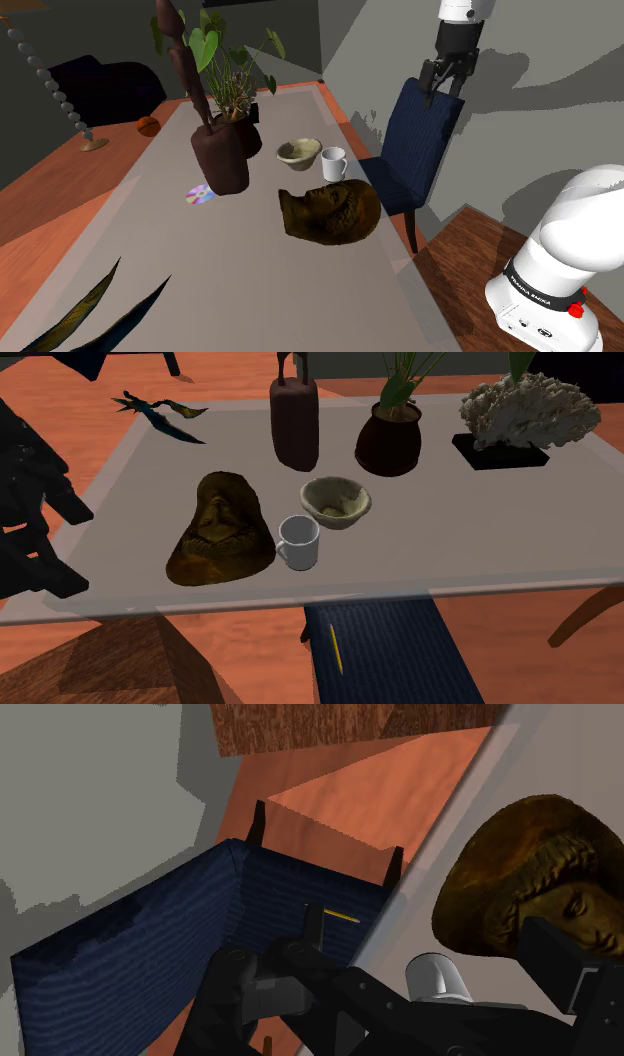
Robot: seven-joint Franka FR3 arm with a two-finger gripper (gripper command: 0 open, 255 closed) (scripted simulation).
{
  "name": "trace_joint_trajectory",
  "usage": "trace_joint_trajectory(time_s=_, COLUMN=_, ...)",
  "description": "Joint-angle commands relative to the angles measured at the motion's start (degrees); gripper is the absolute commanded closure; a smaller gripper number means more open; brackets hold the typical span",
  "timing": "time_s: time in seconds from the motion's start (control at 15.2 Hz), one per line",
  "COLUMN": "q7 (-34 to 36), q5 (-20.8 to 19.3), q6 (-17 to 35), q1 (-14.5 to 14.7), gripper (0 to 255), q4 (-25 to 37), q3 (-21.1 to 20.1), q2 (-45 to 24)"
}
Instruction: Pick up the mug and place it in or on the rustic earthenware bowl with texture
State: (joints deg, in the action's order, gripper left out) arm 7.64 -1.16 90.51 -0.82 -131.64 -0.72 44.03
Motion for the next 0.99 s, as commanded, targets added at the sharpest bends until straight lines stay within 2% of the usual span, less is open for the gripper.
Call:
trace_joint_trajectory(time_s=0.0, q7=0.00, q5=0.00, q6=0.00, q1=0.00, gripper=0, q4=0.00, q3=0.00, q2=0.00)
trace_joint_trajectory(time_s=0.46, q7=-0.01, q5=1.03, q6=12.70, q1=0.48, gripper=0, q4=-1.30, q3=0.00, q2=-11.12)
trace_joint_trajectory(time_s=0.92, q7=-0.33, q5=2.15, q6=23.73, q1=0.98, gripper=0, q4=1.35, q3=-0.13, q2=-24.52)
